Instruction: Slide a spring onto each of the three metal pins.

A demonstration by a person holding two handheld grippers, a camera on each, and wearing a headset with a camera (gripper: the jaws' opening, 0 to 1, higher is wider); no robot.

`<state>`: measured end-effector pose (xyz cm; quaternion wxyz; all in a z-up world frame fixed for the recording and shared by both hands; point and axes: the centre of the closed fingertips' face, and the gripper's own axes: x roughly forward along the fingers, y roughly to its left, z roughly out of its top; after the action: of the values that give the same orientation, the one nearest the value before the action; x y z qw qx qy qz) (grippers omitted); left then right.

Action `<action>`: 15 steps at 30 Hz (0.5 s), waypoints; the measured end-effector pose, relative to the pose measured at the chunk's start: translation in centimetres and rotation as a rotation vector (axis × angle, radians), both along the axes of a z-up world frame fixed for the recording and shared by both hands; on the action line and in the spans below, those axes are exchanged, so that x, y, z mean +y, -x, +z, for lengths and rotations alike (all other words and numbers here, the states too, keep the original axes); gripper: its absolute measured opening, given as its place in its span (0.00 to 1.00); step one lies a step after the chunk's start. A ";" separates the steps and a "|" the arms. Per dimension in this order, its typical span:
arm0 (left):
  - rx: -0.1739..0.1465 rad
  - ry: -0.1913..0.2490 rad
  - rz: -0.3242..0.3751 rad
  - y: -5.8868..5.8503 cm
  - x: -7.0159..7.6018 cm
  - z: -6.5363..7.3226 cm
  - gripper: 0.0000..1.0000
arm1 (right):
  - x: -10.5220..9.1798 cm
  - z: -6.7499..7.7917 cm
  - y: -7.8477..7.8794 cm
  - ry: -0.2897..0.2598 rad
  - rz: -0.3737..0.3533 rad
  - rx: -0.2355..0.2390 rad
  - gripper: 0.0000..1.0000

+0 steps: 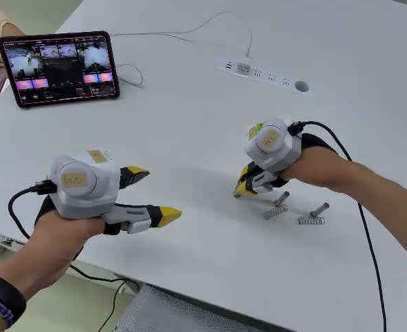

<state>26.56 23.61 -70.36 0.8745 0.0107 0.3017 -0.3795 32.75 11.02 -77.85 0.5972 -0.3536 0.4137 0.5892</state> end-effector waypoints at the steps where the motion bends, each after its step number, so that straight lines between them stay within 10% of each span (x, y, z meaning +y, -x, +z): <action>1: 0.000 0.000 0.000 0.0 0.0 0.0 0.64 | 0.0 -0.1 0.0 0.001 0.000 0.000 0.13; 15: -0.004 -0.003 -0.001 -0.5 0.2 0.1 0.64 | -0.2 -0.8 0.1 0.012 0.008 0.002 0.14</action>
<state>27.01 23.79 -70.28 0.8750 0.0131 0.3005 -0.3792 32.69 10.86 -78.65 0.5925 -0.3580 0.4165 0.5894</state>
